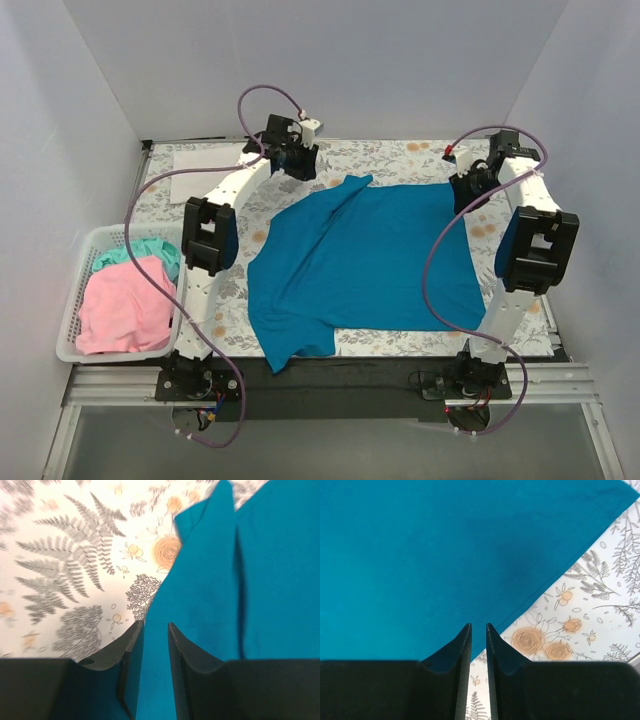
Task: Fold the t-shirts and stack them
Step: Flatten the tshirt out
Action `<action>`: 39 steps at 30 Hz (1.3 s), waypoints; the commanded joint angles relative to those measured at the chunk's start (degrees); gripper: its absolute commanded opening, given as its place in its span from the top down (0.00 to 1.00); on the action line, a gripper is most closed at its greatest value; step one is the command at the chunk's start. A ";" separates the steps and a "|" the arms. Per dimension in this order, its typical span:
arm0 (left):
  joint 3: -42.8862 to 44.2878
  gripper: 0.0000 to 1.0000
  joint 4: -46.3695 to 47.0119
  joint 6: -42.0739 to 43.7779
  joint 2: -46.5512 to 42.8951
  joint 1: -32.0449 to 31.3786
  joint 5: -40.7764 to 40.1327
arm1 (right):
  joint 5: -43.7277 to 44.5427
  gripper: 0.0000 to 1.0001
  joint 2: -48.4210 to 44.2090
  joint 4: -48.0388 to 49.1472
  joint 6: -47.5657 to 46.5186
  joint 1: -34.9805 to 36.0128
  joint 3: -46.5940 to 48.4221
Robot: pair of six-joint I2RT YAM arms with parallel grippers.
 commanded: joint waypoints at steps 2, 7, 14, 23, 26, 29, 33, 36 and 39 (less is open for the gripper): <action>4.94 0.77 0.84 -4.55 3.97 -0.52 0.89 | -1.44 0.78 3.47 4.28 7.20 0.03 5.37; 1.78 0.77 3.39 -6.92 5.55 -0.60 2.30 | -0.12 0.78 7.78 7.87 9.83 0.38 7.22; -2.18 0.81 3.14 -7.01 7.83 -0.16 -6.29 | 4.70 0.76 13.14 10.61 12.12 0.56 6.51; -7.36 0.89 1.64 -2.80 6.79 2.73 -15.53 | 12.62 0.78 13.85 11.75 10.45 0.47 3.00; -7.89 0.91 1.64 -1.92 6.08 4.31 -18.61 | 14.64 0.79 13.68 12.02 9.40 0.47 2.12; -8.50 0.92 1.03 -0.87 5.21 5.90 -20.37 | 17.27 0.80 13.24 12.11 8.17 0.47 0.80; -12.01 0.92 0.94 0.81 2.48 6.78 -23.01 | 18.51 0.81 11.49 12.19 6.33 0.47 -1.48; -14.83 0.93 1.03 1.95 0.55 7.04 -23.89 | 18.60 0.82 9.91 12.11 5.09 0.47 -3.06; -16.33 0.93 0.76 2.48 -0.77 7.04 -24.24 | 18.42 0.83 8.32 12.02 4.57 0.47 -4.03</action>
